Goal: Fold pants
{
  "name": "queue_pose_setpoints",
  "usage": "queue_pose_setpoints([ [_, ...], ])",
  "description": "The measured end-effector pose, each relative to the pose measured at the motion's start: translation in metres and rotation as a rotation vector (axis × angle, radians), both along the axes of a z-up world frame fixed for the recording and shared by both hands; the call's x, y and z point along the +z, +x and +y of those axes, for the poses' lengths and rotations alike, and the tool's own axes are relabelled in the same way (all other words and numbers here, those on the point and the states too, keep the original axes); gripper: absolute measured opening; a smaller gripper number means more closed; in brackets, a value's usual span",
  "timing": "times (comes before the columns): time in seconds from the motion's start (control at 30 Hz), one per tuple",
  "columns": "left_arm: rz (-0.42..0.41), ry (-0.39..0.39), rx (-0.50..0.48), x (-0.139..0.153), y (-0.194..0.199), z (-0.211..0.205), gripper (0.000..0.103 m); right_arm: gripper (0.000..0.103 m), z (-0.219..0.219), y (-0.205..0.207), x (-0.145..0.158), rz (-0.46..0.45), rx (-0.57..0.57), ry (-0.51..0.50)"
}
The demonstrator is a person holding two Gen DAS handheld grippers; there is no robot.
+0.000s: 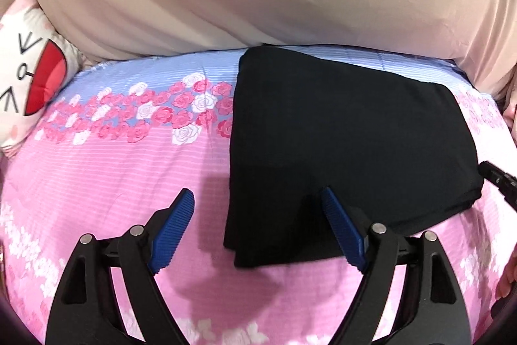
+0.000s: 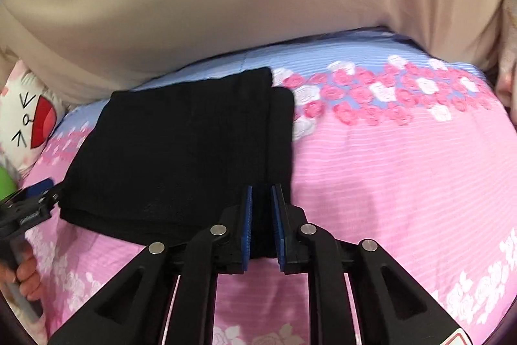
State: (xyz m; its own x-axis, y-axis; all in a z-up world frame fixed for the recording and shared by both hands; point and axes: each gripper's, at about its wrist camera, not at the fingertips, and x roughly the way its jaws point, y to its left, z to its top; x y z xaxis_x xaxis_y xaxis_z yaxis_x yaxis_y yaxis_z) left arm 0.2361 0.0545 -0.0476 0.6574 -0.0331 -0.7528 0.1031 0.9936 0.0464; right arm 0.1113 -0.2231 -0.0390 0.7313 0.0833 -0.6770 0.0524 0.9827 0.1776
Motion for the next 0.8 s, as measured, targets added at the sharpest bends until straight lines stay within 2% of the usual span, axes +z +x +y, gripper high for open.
queue_pose_setpoints([
  [0.13,-0.041,0.023,-0.021,0.011,-0.024,-0.004,0.080,0.014,0.009,-0.032,0.021,-0.065,0.000,0.001],
  [0.33,-0.080,0.015,-0.031,0.023,-0.059,-0.007,0.086,0.016,0.034,-0.080,0.022,-0.110,-0.012,-0.041],
  [0.37,-0.092,0.017,-0.031,0.024,-0.066,-0.008,0.088,0.019,0.036,-0.085,0.021,-0.119,-0.019,-0.044],
  [0.43,-0.125,0.021,-0.030,0.026,-0.081,-0.009,0.091,0.043,0.042,-0.099,0.020,-0.136,-0.038,-0.052],
  [0.5,-0.153,0.026,-0.029,0.025,-0.093,-0.009,0.097,0.049,0.045,-0.114,0.017,-0.158,-0.055,-0.043],
  [0.6,-0.190,0.024,-0.036,0.017,-0.115,-0.009,0.098,0.050,0.051,-0.130,0.008,-0.151,-0.068,-0.044],
  [0.7,-0.169,-0.017,-0.062,0.001,-0.130,-0.006,0.098,0.052,0.056,-0.146,-0.004,-0.155,-0.084,-0.078],
  [0.8,-0.139,-0.028,-0.051,-0.017,-0.137,-0.005,0.098,0.060,0.057,-0.158,-0.004,-0.170,-0.108,-0.081],
])
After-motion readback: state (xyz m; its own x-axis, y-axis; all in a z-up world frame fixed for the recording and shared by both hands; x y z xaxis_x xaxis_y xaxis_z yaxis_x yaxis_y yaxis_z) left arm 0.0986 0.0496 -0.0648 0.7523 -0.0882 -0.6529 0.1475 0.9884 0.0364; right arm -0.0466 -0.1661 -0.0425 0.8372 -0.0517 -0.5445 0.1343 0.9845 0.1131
